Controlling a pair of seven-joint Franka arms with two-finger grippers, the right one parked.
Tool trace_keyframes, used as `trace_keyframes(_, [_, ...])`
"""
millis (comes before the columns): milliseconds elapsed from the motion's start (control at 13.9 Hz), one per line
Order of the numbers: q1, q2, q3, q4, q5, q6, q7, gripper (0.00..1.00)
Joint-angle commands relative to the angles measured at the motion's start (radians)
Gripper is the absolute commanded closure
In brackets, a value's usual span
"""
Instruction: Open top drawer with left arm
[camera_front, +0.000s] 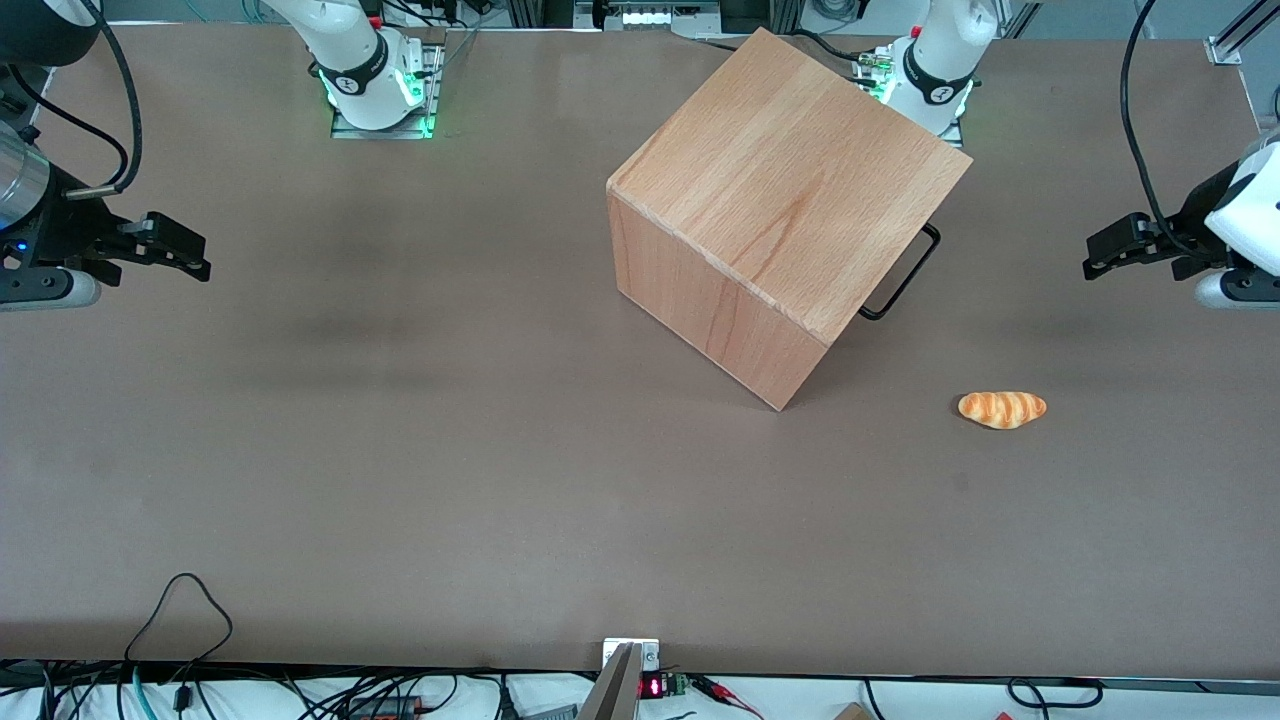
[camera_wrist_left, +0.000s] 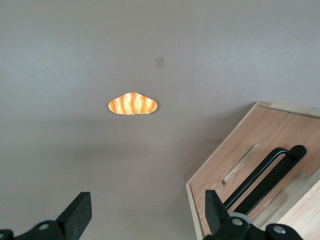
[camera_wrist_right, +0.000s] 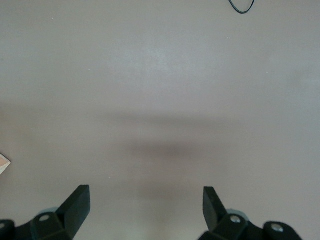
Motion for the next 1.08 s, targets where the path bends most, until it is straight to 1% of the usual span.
trace_keyframes(0, [0.000,0.007,0.004,0.004,0.004,-0.014,0.018,0.00])
trace_keyframes(72, [0.000,0.012,0.004,-0.004,-0.015,-0.012,0.018,0.00])
trace_keyframes(144, [-0.001,0.030,0.004,-0.011,-0.064,-0.010,0.018,0.00])
trace_keyframes(216, [0.000,0.040,0.004,-0.037,-0.098,0.014,0.020,0.00])
trace_keyframes(433, [-0.003,0.041,-0.001,-0.112,-0.140,0.059,0.041,0.00])
trace_keyframes(577, [-0.009,0.049,-0.007,-0.145,-0.156,0.062,0.113,0.00])
trace_keyframes(649, [-0.009,0.058,-0.010,-0.187,-0.192,0.113,0.173,0.00])
trace_keyframes(722, [-0.011,0.060,-0.013,-0.217,-0.203,0.144,0.208,0.00])
trace_keyframes(1010, [-0.012,0.061,-0.055,-0.300,-0.226,0.192,0.322,0.00])
